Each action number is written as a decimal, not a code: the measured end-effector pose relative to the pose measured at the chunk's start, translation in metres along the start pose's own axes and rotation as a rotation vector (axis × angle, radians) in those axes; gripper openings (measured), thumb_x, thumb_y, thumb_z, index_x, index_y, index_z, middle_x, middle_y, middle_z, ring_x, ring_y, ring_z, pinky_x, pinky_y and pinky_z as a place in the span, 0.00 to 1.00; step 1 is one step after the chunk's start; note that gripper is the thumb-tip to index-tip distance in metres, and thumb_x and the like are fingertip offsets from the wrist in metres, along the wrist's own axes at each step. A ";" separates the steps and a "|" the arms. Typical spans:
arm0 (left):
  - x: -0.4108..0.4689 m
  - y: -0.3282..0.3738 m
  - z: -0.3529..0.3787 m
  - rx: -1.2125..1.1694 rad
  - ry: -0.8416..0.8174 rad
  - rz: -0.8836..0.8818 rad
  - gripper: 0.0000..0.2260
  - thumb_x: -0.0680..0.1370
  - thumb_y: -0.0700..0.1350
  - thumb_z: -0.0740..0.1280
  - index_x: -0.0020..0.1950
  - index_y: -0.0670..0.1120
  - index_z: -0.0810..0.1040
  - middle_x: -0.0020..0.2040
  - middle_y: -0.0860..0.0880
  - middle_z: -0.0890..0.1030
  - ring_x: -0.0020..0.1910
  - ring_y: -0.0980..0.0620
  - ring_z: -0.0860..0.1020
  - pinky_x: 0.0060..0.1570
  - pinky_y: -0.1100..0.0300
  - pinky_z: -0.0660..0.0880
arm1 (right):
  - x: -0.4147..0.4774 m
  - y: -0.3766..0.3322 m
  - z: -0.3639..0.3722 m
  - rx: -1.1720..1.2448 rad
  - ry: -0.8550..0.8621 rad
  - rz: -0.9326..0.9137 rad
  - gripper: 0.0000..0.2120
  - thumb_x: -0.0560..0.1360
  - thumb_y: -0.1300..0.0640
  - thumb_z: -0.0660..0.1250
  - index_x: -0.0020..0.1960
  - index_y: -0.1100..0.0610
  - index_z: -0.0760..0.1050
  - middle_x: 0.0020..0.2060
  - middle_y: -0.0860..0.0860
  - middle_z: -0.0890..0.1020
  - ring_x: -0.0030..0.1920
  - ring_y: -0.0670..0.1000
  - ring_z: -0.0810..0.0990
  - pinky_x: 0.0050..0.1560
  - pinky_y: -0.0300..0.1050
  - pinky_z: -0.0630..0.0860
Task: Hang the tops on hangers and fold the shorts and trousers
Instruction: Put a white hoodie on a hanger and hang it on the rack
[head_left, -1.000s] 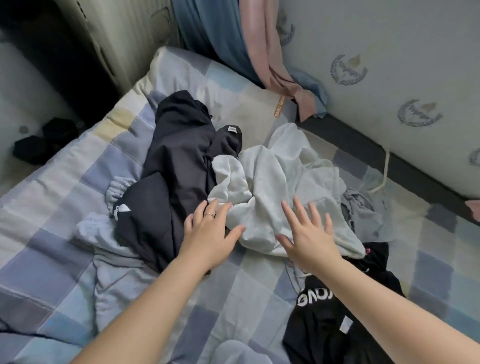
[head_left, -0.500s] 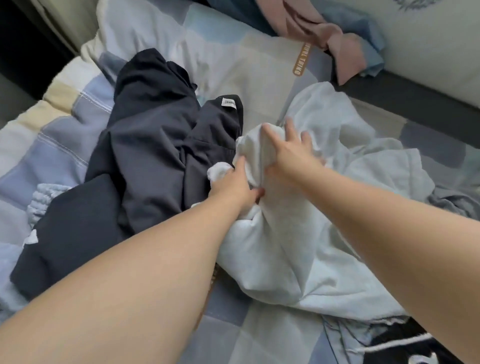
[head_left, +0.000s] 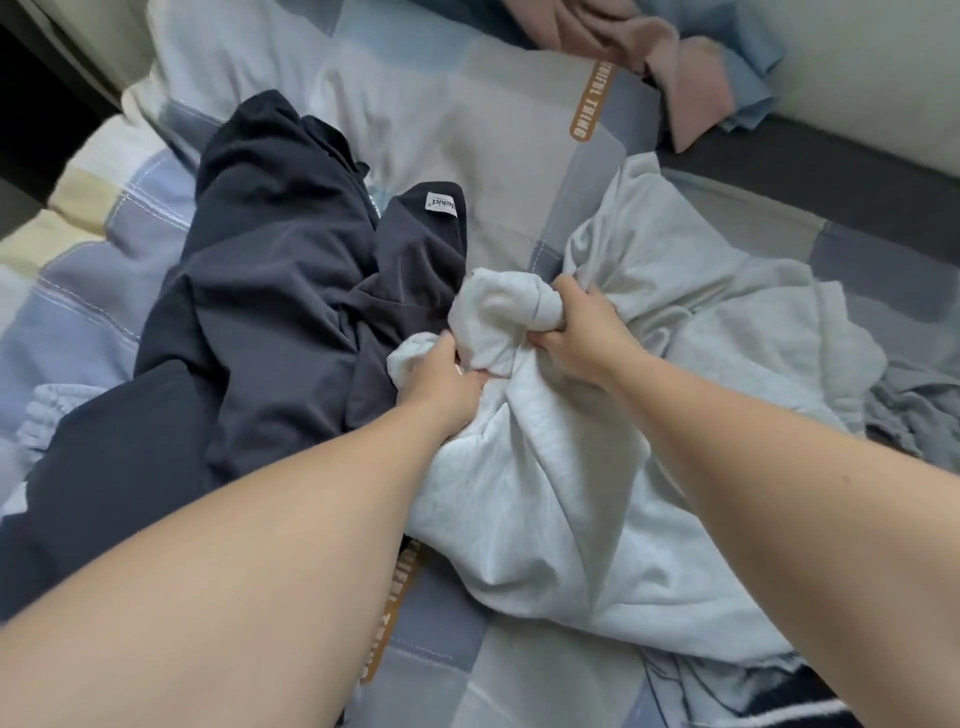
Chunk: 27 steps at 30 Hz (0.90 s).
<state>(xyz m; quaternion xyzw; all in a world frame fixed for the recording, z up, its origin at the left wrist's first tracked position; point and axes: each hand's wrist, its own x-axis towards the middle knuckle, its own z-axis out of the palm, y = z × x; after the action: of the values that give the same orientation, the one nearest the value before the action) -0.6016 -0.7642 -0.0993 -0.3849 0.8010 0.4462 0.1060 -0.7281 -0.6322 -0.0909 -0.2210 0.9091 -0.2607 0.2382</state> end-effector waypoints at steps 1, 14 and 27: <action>-0.013 0.000 0.002 0.098 -0.006 -0.006 0.07 0.80 0.50 0.65 0.56 0.48 0.73 0.55 0.47 0.79 0.56 0.43 0.77 0.60 0.45 0.73 | -0.009 0.000 -0.003 0.061 0.013 -0.004 0.14 0.75 0.54 0.70 0.55 0.55 0.69 0.54 0.58 0.74 0.56 0.61 0.74 0.59 0.54 0.72; -0.269 -0.083 -0.055 0.560 -0.196 -0.040 0.12 0.80 0.45 0.56 0.59 0.57 0.73 0.54 0.52 0.79 0.59 0.46 0.69 0.52 0.51 0.62 | -0.288 -0.042 0.009 0.125 -0.015 0.180 0.10 0.74 0.60 0.69 0.41 0.55 0.67 0.42 0.50 0.69 0.42 0.57 0.72 0.38 0.47 0.58; -0.399 -0.159 -0.246 0.440 -0.181 0.027 0.16 0.80 0.44 0.56 0.63 0.59 0.73 0.57 0.48 0.80 0.62 0.42 0.72 0.53 0.50 0.61 | -0.472 -0.235 0.024 0.437 0.044 0.418 0.15 0.69 0.48 0.79 0.53 0.48 0.80 0.50 0.40 0.80 0.48 0.38 0.79 0.45 0.29 0.71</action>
<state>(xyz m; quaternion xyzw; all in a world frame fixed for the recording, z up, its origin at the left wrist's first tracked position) -0.1741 -0.8006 0.1476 -0.3002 0.8713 0.2947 0.2528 -0.2774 -0.5734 0.1772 0.0334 0.8622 -0.4003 0.3087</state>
